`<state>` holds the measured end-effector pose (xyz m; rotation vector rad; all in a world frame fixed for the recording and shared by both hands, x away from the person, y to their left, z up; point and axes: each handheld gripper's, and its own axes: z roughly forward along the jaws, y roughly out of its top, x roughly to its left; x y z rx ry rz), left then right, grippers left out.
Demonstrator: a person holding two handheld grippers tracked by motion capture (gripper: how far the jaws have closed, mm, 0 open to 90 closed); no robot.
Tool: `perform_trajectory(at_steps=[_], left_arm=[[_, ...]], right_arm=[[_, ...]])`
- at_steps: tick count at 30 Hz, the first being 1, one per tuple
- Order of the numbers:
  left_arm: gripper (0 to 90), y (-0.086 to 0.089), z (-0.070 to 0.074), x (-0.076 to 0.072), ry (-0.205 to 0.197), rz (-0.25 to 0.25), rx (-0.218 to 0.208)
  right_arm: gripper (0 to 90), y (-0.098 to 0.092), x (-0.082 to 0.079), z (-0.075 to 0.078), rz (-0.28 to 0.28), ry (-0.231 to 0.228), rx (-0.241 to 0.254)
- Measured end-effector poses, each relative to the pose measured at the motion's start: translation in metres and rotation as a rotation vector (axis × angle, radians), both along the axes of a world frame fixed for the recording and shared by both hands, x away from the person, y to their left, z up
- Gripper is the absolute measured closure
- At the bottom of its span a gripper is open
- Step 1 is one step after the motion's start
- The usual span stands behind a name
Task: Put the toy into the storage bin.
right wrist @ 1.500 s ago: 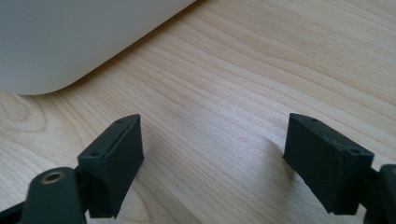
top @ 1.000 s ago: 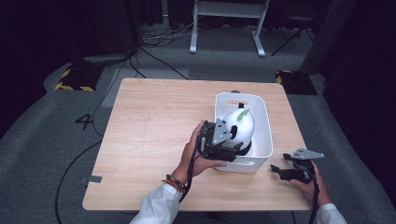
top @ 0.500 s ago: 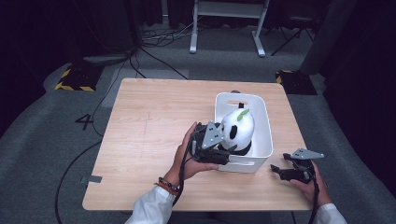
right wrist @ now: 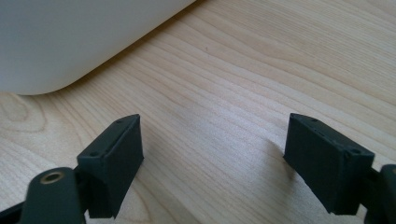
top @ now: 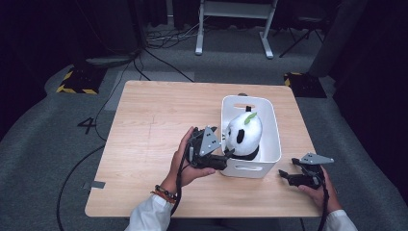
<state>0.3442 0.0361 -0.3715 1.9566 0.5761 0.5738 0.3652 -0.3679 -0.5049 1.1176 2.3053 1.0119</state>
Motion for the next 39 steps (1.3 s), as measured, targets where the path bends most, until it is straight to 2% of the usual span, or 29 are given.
perform_trajectory(at_steps=[19,23,39], left_arm=[[15.6,0.027,-0.005,-0.002,0.010,0.057,0.026],[15.6,0.032,-0.008,-0.002,0.002,0.082,0.048],[15.6,0.058,-0.023,0.002,0.042,0.145,0.079]], right_arm=[[19.5,0.000,0.000,0.000,0.000,0.001,0.000],[19.5,0.000,0.000,0.000,0.000,0.000,0.000],[19.3,0.000,0.000,0.000,-0.001,-0.001,-0.001]])
